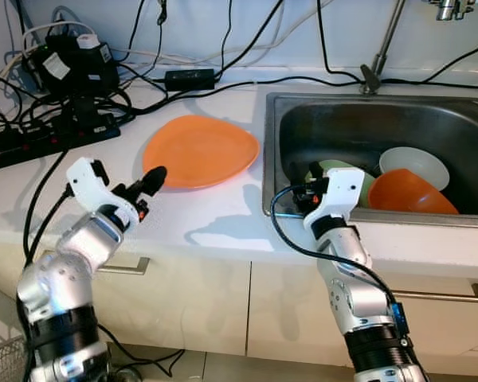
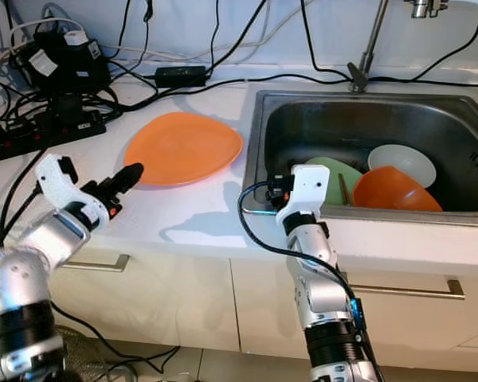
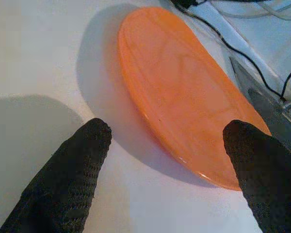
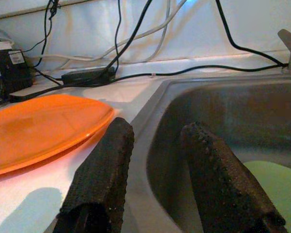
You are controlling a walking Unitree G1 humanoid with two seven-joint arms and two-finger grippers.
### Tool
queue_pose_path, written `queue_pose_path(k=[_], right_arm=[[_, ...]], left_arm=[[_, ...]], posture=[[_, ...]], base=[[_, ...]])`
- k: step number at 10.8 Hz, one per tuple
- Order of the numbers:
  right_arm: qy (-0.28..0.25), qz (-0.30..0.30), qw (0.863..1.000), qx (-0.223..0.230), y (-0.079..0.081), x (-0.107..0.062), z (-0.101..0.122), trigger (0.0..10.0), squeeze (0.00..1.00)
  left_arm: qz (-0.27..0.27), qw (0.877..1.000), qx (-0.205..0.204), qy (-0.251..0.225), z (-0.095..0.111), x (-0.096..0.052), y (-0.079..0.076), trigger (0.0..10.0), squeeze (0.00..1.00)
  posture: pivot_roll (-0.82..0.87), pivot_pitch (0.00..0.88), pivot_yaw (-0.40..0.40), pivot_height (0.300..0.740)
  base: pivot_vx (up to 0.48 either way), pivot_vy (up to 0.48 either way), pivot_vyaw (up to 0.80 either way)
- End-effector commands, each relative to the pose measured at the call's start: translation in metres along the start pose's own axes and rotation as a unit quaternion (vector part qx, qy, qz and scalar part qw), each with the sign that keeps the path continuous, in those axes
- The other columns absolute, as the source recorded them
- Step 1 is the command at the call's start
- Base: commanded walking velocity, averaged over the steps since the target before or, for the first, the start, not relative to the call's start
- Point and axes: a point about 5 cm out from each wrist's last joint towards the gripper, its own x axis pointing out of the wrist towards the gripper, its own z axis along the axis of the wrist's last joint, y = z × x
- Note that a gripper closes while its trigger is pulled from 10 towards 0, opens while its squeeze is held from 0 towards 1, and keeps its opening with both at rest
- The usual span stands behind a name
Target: Kitchen organization
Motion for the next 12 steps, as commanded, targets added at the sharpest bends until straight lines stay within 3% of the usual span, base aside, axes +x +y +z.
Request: queue_pose_path(k=[1, 5, 7, 8, 12], right_arm=[[0.0, 0.005, 1.0, -0.001, 0.003, 0.002, 0.002, 10.0, 0.0], [0.003, 0.005, 1.0, 0.004, 0.005, 0.003, 0.001, 10.0, 0.0], [0.005, 0.005, 1.0, 0.006, 0.006, 0.003, 0.001, 10.0, 0.0], [0.005, 0.003, 1.0, 0.006, 0.004, 0.002, 0.001, 10.0, 0.0], [0.005, -0.002, 1.0, 0.002, 0.0, 0.003, 0.003, 10.0, 0.0]], left_arm=[[0.005, 1.0, -0.006, 0.022, -0.003, 0.002, -0.001, 10.0, 0.0], [0.029, 0.998, 0.008, 0.063, 0.004, 0.012, -0.007, 10.0, 0.0], [0.041, 0.996, 0.028, 0.072, 0.001, 0.023, -0.01, 10.0, 0.0], [0.051, 0.996, 0.03, 0.067, -0.002, 0.036, -0.014, 10.0, 0.0], [0.036, 0.997, 0.026, 0.057, -0.015, 0.059, -0.033, 10.0, 0.0]], posture=[[0.1, 0.0, 0.075, 0.74], [0.1, 0.0, 0.086, 0.74], [0.09, 0.0, 0.089, 0.74], [0.08, 0.0, 0.087, 0.74], [0.06, 0.0, 0.07, 0.74]], base=[[0.0, 0.0, 0.0], [0.0, 0.0, 0.0], [0.0, 0.0, 0.0], [0.0, 0.0, 0.0], [0.0, 0.0, 0.0]])
